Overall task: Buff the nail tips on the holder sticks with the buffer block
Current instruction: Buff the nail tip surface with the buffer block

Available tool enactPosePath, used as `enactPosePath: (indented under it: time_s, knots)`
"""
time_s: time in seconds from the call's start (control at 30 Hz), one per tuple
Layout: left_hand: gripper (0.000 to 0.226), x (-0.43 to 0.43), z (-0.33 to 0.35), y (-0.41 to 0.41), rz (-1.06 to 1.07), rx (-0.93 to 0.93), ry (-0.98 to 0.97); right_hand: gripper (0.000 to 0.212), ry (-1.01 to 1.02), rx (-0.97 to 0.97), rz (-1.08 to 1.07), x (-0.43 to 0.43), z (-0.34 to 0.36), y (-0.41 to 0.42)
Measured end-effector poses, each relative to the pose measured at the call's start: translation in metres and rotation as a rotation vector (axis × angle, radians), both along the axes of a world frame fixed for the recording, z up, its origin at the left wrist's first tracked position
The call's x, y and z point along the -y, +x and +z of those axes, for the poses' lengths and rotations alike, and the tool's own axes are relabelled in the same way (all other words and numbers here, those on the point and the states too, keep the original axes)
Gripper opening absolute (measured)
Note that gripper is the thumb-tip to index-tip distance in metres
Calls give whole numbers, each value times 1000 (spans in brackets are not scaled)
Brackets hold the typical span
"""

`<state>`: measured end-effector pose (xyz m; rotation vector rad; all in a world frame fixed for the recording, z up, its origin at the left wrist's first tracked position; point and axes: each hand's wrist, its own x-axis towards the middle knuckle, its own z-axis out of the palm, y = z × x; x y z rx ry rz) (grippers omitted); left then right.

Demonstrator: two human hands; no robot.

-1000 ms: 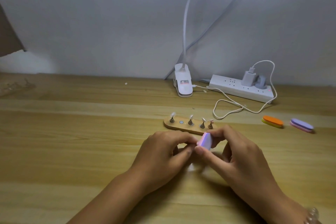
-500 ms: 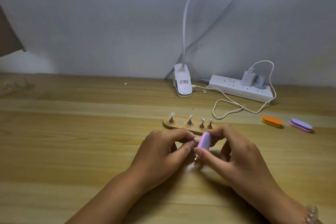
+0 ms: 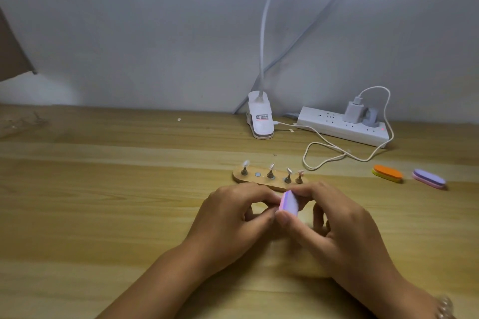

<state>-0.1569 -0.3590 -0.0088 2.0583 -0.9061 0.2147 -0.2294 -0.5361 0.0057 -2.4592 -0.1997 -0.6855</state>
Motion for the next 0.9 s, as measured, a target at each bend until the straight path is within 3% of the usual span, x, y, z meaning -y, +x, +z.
enactPosePath:
  time_s: [0.27,0.43,0.6,0.77,0.9]
  knots:
    - [10,1,0,-1,47,23,-43,41,189,-37,-55,6,-2,3]
    - [10,0,1,-1,47,-3,-27,37,72,-51,2,-3,0,-1]
    - [11,0,1,-1,54,-25,-39,41,191,-15,-53,4,1,2]
    - [13,0,2,-2,22,-31,-26,38,69,-68,28,-3,0,1]
    - [11,0,1,-1,33,-42,-51,42,241,-37,-22,6,-1,4]
